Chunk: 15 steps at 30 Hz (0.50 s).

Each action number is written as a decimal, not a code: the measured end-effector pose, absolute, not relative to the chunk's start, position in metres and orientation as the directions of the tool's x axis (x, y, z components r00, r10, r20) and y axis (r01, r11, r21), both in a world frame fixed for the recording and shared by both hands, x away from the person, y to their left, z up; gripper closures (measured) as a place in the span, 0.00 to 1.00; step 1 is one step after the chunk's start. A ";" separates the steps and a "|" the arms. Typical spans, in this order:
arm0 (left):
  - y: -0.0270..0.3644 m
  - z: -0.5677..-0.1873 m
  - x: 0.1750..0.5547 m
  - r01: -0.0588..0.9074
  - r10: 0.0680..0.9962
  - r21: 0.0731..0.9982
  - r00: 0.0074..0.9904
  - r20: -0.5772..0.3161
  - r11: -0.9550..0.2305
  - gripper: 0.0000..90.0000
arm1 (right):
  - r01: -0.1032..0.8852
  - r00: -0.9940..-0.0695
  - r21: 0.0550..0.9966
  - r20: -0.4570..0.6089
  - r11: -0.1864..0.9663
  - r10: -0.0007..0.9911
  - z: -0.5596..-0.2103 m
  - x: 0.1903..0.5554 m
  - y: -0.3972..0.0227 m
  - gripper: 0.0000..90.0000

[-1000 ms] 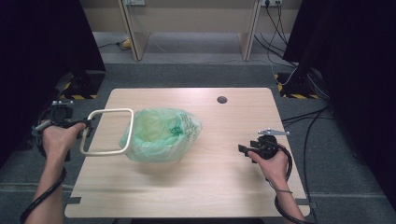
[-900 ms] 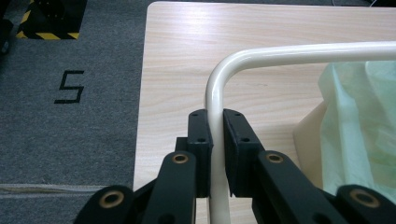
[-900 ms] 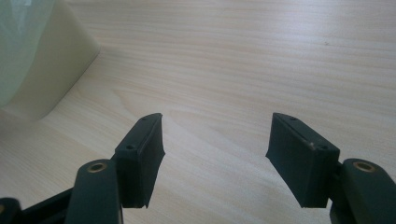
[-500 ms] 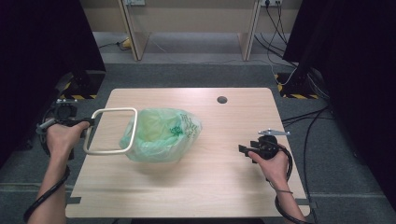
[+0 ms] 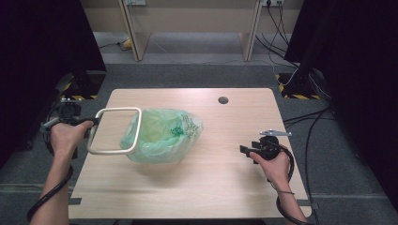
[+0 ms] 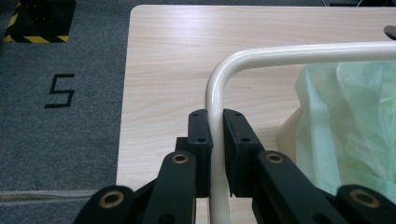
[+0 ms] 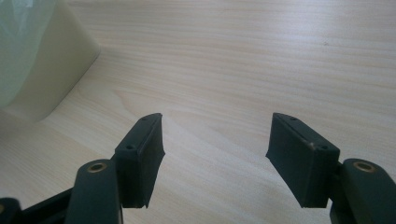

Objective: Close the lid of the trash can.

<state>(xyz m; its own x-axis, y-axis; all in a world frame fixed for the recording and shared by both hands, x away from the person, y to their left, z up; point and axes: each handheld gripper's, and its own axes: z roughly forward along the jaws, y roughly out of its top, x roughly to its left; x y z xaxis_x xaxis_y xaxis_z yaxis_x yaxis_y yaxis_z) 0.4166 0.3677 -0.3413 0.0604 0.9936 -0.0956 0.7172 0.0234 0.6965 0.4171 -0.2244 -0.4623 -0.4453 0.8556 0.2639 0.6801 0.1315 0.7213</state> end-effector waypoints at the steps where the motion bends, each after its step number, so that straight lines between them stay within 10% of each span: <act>1: 0.367 -0.341 0.417 0.717 0.993 0.696 0.062 -0.096 0.023 0.91 | 0.681 -0.445 0.721 0.264 0.132 0.856 -0.462 0.417 -0.224 0.40; 15: 0.357 -0.338 0.421 0.717 0.992 0.697 0.080 -0.093 0.008 0.90 | 0.683 -0.441 0.719 0.264 0.130 0.858 -0.462 0.417 -0.226 0.39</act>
<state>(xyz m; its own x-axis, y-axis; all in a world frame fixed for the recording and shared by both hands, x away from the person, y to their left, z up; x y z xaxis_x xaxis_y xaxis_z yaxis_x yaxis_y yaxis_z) 0.4211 0.3569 -0.3384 0.0798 0.9925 -0.0929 0.7167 0.0077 0.6973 0.4171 -0.2264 -0.4618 -0.4413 0.8576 0.2642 0.6826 0.1297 0.7192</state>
